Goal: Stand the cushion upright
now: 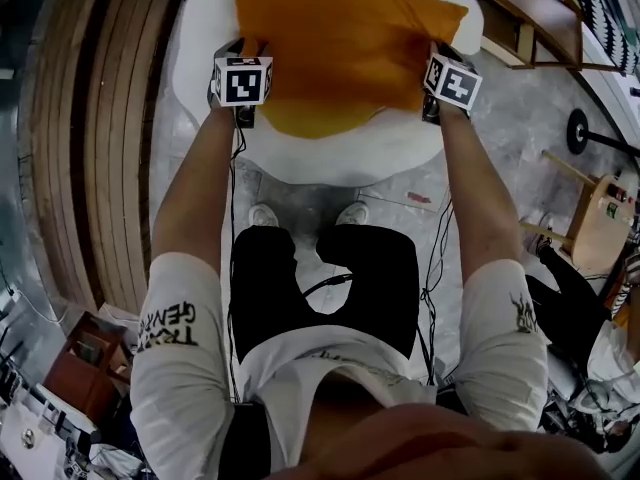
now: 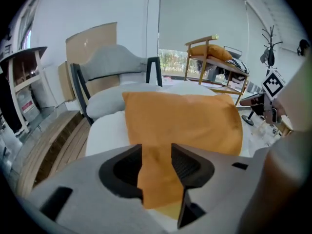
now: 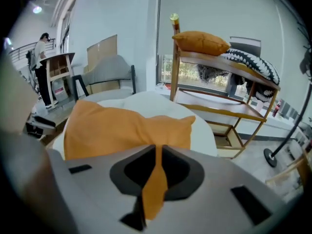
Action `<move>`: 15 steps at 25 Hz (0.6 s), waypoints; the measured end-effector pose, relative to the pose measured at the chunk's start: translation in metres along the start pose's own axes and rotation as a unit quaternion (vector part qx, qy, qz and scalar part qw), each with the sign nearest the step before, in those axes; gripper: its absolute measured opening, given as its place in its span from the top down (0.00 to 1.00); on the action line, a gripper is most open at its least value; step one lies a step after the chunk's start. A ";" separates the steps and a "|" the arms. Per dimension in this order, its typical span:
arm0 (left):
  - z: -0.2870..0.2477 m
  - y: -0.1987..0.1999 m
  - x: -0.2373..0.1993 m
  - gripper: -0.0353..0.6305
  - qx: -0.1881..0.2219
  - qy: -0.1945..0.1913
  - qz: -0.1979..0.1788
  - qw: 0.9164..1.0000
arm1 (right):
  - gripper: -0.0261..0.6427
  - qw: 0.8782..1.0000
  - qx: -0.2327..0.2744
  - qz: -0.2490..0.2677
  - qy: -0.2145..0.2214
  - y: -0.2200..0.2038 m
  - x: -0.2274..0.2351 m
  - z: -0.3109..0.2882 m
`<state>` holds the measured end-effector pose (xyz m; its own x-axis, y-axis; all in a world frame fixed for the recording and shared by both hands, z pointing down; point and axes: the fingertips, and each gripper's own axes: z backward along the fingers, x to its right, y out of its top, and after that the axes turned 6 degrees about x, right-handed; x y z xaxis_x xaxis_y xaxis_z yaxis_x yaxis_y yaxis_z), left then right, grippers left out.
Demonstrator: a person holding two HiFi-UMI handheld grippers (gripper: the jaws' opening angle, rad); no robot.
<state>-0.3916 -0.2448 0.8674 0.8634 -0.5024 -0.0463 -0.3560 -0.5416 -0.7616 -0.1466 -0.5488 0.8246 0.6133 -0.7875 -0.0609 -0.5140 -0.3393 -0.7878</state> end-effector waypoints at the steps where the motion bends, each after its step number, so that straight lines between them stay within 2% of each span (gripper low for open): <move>1: 0.012 0.009 0.001 0.67 0.007 0.003 -0.003 1.000 | 0.91 1.000 0.011 0.002 0.011 0.008 -0.007 0.012; 4: 0.055 0.042 0.005 0.89 0.026 0.005 -0.002 1.000 | 0.92 0.998 0.038 0.017 0.056 0.033 -0.038 0.052; 5: 0.072 0.053 0.008 0.91 0.028 0.002 0.004 1.000 | 0.92 0.997 0.042 0.019 0.064 0.042 -0.046 0.068; 9: 0.143 0.089 0.032 0.92 0.045 -0.019 0.069 0.996 | 0.92 0.993 0.071 0.003 0.090 0.072 -0.082 0.148; 11: 0.177 0.110 0.043 0.92 0.064 -0.022 0.088 0.994 | 0.92 0.991 0.089 -0.012 0.101 0.085 -0.104 0.189; 13: 0.209 0.133 0.053 0.92 0.084 -0.024 0.088 0.992 | 0.92 0.989 0.105 -0.022 0.107 0.099 -0.124 0.224; 15: 0.242 0.156 0.067 0.92 0.101 -0.026 0.063 0.993 | 0.92 0.987 0.121 -0.025 0.106 0.117 -0.140 0.258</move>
<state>-0.3034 -0.2002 0.5891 0.8359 -0.5193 -0.1777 -0.3869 -0.3279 -0.8619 -0.1380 -0.3462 0.5827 0.4814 -0.8718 0.0902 -0.3122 -0.2667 -0.9118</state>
